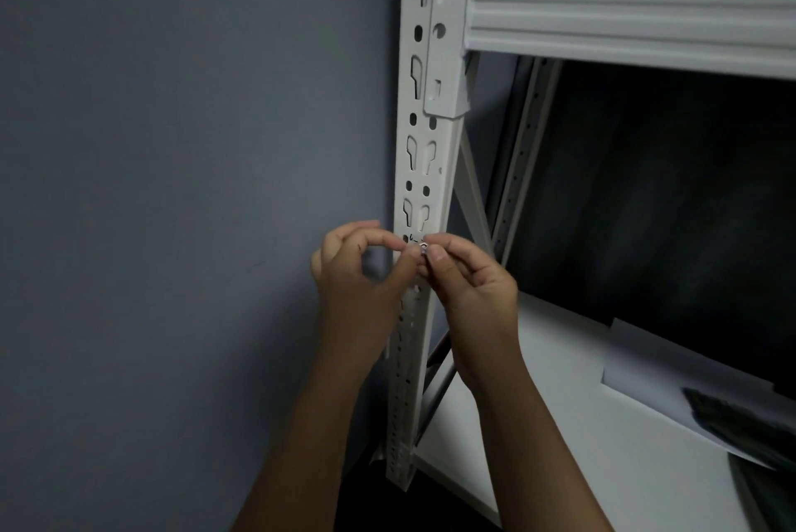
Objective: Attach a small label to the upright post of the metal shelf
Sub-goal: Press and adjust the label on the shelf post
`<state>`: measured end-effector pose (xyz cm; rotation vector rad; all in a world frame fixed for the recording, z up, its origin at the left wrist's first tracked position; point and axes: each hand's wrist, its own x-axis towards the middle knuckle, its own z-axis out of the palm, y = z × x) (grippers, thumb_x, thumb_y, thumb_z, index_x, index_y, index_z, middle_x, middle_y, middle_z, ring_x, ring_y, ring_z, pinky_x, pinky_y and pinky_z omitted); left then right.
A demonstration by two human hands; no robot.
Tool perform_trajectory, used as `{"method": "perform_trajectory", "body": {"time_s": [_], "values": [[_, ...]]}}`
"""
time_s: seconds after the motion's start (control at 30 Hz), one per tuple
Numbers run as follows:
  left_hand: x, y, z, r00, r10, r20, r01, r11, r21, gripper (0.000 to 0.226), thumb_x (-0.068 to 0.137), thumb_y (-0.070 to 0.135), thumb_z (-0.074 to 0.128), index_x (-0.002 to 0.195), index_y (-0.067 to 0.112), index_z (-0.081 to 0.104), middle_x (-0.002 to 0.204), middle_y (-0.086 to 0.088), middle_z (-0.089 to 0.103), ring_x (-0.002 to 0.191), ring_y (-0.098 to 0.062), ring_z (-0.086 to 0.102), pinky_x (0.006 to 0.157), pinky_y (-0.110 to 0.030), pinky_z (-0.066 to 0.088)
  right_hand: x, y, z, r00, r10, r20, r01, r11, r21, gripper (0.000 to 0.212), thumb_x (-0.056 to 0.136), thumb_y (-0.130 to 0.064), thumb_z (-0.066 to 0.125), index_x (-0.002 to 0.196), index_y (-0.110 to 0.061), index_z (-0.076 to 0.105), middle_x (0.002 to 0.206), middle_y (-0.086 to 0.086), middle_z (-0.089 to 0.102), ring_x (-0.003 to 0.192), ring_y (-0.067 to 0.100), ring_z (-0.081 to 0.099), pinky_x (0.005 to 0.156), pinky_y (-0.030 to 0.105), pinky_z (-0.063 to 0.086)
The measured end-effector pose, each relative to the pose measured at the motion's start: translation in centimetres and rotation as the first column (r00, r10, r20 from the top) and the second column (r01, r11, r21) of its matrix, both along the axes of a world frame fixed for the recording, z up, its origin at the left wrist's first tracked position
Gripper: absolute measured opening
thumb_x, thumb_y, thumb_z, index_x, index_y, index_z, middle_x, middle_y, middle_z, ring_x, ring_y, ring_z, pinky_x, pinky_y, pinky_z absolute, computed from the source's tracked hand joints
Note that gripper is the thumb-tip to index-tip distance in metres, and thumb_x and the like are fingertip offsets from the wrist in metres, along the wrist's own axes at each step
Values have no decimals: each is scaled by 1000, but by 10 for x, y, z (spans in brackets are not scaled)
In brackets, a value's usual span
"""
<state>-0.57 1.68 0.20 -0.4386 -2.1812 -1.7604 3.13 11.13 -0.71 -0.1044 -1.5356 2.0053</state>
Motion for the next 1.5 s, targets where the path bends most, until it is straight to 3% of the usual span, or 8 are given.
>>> {"method": "perform_trajectory", "body": {"time_s": [0.2,0.37,0.67,0.9,1.07,1.2,1.33,1.5], "values": [[0,-2,3,1000,-8,-18,7,1000,-11,19,79,24,72,75,38,60,110,11,51,115,-13,41,71,8,24,0,1,-1,999,45,13,-45,998,-33,17,87,2,61,92,-11,70,94,14,73,88,20,70,83,26,56],[0,-2,2,998,-47,-43,45,998,-36,20,81,23,71,74,39,62,105,16,52,114,-13,42,74,8,23,-1,3,-1,1000,24,-5,-25,997,-70,18,87,4,59,90,-11,69,81,5,73,75,12,68,78,22,56],[-2,5,-4,995,-87,-41,83,993,-86,13,88,22,62,79,31,61,107,13,54,112,-11,39,75,6,24,0,3,-4,995,-99,-15,100,988,120,18,87,-1,63,88,-17,71,78,-11,73,79,2,68,74,14,53],[-2,4,-4,991,-128,-37,122,983,-140,24,88,21,61,73,38,56,104,17,50,112,-12,39,74,8,20,-5,5,-11,998,-61,33,57,993,102,12,90,0,58,88,-9,66,77,-4,67,74,5,63,74,19,54],[-4,7,-8,996,-32,-80,24,995,-97,14,80,22,71,73,33,66,98,18,49,107,-8,37,74,5,25,-9,5,-17,994,-72,81,69,997,46,11,94,-4,52,88,-9,60,79,1,64,75,10,61,74,23,53],[-8,6,-12,987,94,-129,-104,992,-72,5,82,25,68,85,27,72,100,11,53,105,-9,38,73,6,25,-10,12,-19,978,-203,54,207,976,-73,9,94,-5,53,90,-7,60,75,-1,63,71,8,60,75,27,53],[-13,14,-21,969,193,-156,-207,975,-75,12,82,25,69,94,22,73,101,9,54,101,-8,38,73,5,27,-13,15,-21,966,-255,40,257,963,-79,10,94,-8,55,92,-15,63,91,-5,67,85,5,63,75,21,53],[-17,28,-27,940,267,-215,-282,958,-43,15,78,23,75,93,23,73,99,11,48,98,-4,31,76,2,26,-17,10,-18,985,-174,17,175,976,-128,10,96,-8,50,91,-12,57,116,-4,67,100,8,66,74,16,53]]}}
